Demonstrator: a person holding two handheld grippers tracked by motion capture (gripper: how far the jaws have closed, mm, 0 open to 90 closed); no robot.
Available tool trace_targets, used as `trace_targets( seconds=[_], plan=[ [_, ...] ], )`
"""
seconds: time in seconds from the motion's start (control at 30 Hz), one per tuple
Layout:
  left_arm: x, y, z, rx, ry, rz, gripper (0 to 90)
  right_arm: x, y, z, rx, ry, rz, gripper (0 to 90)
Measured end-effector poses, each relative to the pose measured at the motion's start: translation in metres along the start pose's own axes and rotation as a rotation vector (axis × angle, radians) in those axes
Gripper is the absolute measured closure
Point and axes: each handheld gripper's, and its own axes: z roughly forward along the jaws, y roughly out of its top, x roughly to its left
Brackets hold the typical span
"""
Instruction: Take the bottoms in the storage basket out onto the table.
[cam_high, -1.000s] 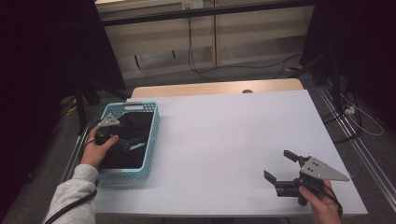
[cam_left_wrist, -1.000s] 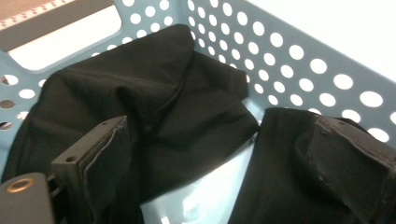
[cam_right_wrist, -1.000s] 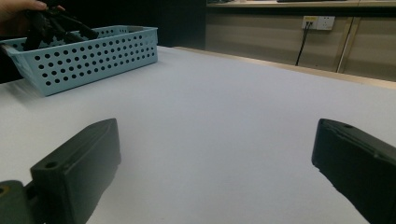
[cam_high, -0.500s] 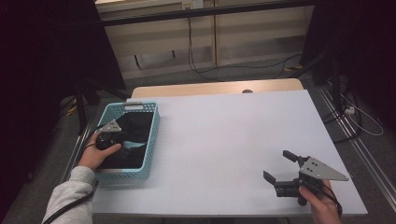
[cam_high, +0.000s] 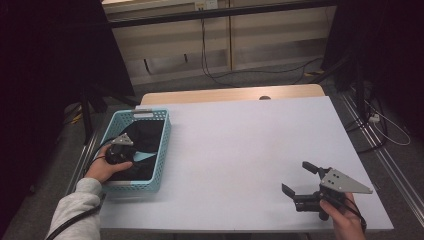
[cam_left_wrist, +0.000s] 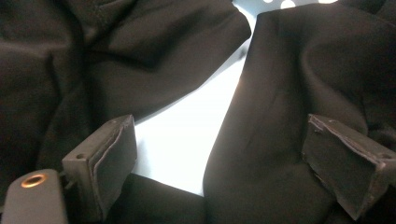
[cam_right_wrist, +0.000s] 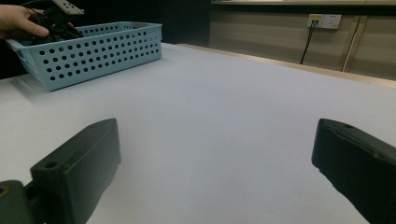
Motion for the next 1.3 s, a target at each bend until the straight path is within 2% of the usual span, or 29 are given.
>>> trace_targets(
  seconds=[0.13, 0.27, 0.33, 0.37, 0.4, 0.43, 0.5, 0.6, 0.7, 0.8, 0.83, 0.87, 0.9, 1.07, 1.23, 1.3],
  plan=[
    [0.002, -0.001, 0.002, 0.002, -0.005, -0.021, 10.7, 0.000, 0.000, 0.000, -0.001, -0.001, 0.002, 0.0],
    [0.003, -0.001, 0.003, 0.009, 0.028, -0.035, 11.3, 0.000, 0.000, 0.000, -0.003, 0.001, 0.002, 0.0],
    [0.003, 0.000, 0.004, 0.003, 0.029, -0.049, 13.4, 0.001, 0.000, 0.000, -0.001, 0.002, 0.002, 0.0],
    [0.003, 0.000, 0.003, -0.006, 0.043, -0.034, 16.6, 0.001, 0.000, 0.000, -0.001, 0.003, 0.001, 0.0],
    [0.003, 0.000, 0.003, -0.009, 0.045, -0.034, 22.0, 0.001, 0.000, 0.000, -0.001, 0.003, 0.001, 0.0],
    [0.003, 0.000, 0.003, -0.011, 0.049, -0.033, 23.7, 0.001, 0.000, -0.001, -0.001, 0.003, 0.001, 0.1],
    [0.002, 0.000, 0.003, -0.023, 0.047, -0.029, 27.8, 0.001, 0.000, -0.001, -0.002, 0.003, 0.000, 0.0],
    [0.000, 0.002, 0.003, -0.035, 0.033, -0.020, 43.5, 0.001, 0.000, -0.001, -0.002, 0.002, -0.002, 0.3],
    [-0.001, 0.003, 0.004, -0.047, 0.024, -0.020, 54.1, 0.001, 0.000, 0.000, 0.004, 0.005, -0.001, 0.3],
    [-0.002, 0.005, 0.004, -0.038, 0.017, -0.015, 65.8, 0.001, 0.000, 0.000, 0.005, 0.008, -0.002, 0.3],
    [-0.002, 0.007, 0.004, -0.029, 0.006, -0.019, 73.7, 0.002, 0.000, 0.000, 0.004, 0.008, -0.003, 0.3],
    [-0.002, 0.008, 0.005, -0.032, 0.011, -0.018, 73.7, 0.002, 0.000, 0.000, 0.004, 0.008, -0.003, 0.3],
    [-0.002, 0.009, 0.006, -0.026, 0.009, -0.016, 81.4, 0.002, 0.000, 0.000, 0.004, 0.008, -0.001, 0.3],
    [-0.003, 0.016, 0.009, -0.022, 0.072, -0.068, 87.9, 0.002, 0.000, 0.000, 0.004, 0.008, -0.001, 0.3],
    [-0.001, 0.023, 0.008, 0.008, 0.104, -0.064, 88.4, 0.001, 0.000, 0.000, 0.003, 0.006, 0.000, 0.3],
    [0.002, 0.026, 0.005, -0.013, 0.116, -0.084, 88.5, 0.001, 0.000, -0.001, 0.003, 0.006, 0.001, 0.3]
  ],
)
